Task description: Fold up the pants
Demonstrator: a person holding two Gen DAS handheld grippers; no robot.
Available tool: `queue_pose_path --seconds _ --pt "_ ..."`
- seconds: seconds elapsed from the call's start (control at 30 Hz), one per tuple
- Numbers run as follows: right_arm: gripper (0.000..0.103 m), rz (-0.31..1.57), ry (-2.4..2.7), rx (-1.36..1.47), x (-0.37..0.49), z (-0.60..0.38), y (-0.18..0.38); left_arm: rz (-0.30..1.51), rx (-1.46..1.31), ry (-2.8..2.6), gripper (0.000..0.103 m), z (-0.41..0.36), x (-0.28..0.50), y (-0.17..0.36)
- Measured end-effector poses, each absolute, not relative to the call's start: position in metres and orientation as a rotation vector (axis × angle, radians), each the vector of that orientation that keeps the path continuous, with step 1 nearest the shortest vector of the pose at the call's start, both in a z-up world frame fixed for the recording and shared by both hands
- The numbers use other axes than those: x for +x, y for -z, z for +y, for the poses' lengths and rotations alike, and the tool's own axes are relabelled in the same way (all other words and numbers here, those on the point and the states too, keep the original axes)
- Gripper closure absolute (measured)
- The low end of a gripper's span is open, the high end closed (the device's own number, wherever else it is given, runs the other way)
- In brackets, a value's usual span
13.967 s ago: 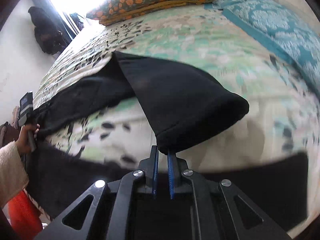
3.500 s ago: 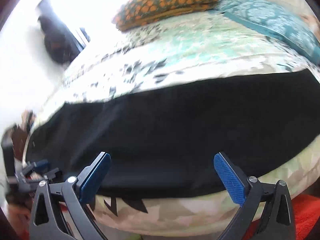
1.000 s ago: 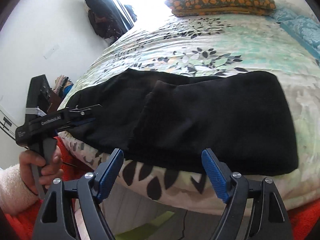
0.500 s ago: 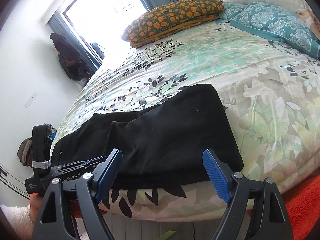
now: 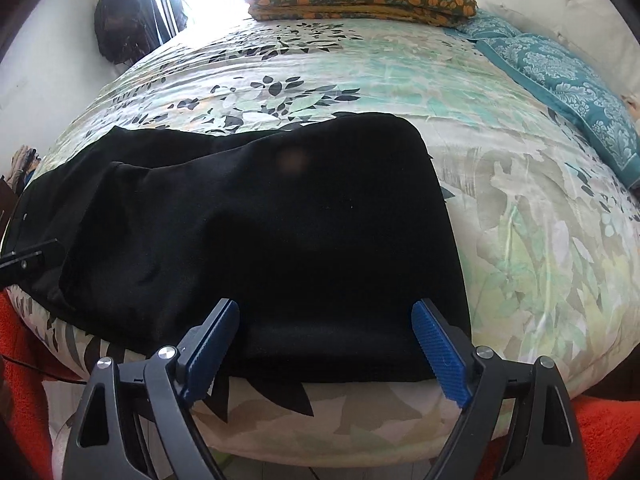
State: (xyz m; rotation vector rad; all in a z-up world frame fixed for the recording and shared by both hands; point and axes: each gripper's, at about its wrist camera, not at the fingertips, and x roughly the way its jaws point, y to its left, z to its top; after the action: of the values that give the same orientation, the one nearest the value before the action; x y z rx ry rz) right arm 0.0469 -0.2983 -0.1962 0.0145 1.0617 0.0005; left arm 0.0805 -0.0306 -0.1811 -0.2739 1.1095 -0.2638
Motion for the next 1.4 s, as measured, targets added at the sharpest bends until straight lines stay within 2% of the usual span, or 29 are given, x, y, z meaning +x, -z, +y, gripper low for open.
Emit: queue_pose_path --seconds 0.27,0.33,0.37,0.4,0.43,0.47,0.5,0.63,0.73,0.87,0.93,0.97,1.0,1.1,1.17,1.23,1.27,1.4 --pt "0.012 1.054 -0.004 0.008 0.045 -0.298 0.196 1.227 -0.191 0.417 0.033 -0.084 0.097 0.203" --pt "0.012 1.049 -0.011 0.021 0.043 -0.301 0.193 1.221 -0.154 0.366 0.07 -0.088 0.097 0.205" --pt "0.012 1.049 -0.011 0.021 0.043 -0.301 0.193 1.226 -0.174 0.372 0.082 -0.085 0.097 0.206" --pt "0.012 1.047 -0.01 0.026 0.042 -0.303 0.191 1.218 -0.206 0.371 0.088 -0.079 0.098 0.203" --pt "0.012 1.044 -0.015 0.041 0.04 -0.305 0.188 1.201 -0.221 0.368 0.089 -0.073 0.096 0.197" --pt "0.012 1.031 -0.016 0.06 0.037 -0.308 0.183 1.173 -0.224 0.366 0.096 -0.066 0.093 0.189" --pt "0.012 1.005 -0.006 0.077 0.032 -0.312 0.176 1.145 -0.219 0.362 0.097 -0.06 0.092 0.18" --pt "0.012 0.837 0.132 0.198 0.011 -0.35 0.142 1.135 -0.199 0.345 0.097 -0.041 0.097 0.174" --pt "0.012 0.819 0.203 0.251 0.01 -0.367 0.141 1.163 -0.164 0.328 0.097 -0.042 0.096 0.188" --pt "0.012 0.926 0.179 0.26 0.025 -0.367 0.162 1.152 -0.092 0.32 0.096 -0.049 0.092 0.192" --pt "0.012 1.046 0.143 0.132 0.034 -0.345 0.182 1.157 -0.089 0.315 0.094 -0.049 0.094 0.194" --pt "0.012 1.129 0.149 0.054 0.033 -0.332 0.206 1.163 -0.085 0.31 0.09 -0.049 0.095 0.196" --pt "0.012 1.129 0.149 0.054 0.033 -0.332 0.206 1.169 -0.085 0.31 0.086 -0.048 0.095 0.198" --pt "0.006 1.145 0.166 0.15 0.03 -0.348 0.208 1.173 -0.134 0.326 0.084 -0.041 0.095 0.198" --pt "0.006 1.144 0.161 0.182 0.026 -0.353 0.207 1.195 -0.192 0.33 0.081 -0.034 0.097 0.195" --pt "0.007 1.102 0.174 0.216 0.022 -0.358 0.191 1.192 -0.223 0.25 0.06 -0.02 0.094 0.185" --pt "0.007 1.044 0.174 0.228 0.019 -0.36 0.175 1.154 -0.223 0.194 0.043 -0.011 0.089 0.175" --pt "0.007 0.808 0.087 0.274 0.019 -0.366 0.118 0.955 -0.224 0.122 0.042 0.001 0.08 0.13"
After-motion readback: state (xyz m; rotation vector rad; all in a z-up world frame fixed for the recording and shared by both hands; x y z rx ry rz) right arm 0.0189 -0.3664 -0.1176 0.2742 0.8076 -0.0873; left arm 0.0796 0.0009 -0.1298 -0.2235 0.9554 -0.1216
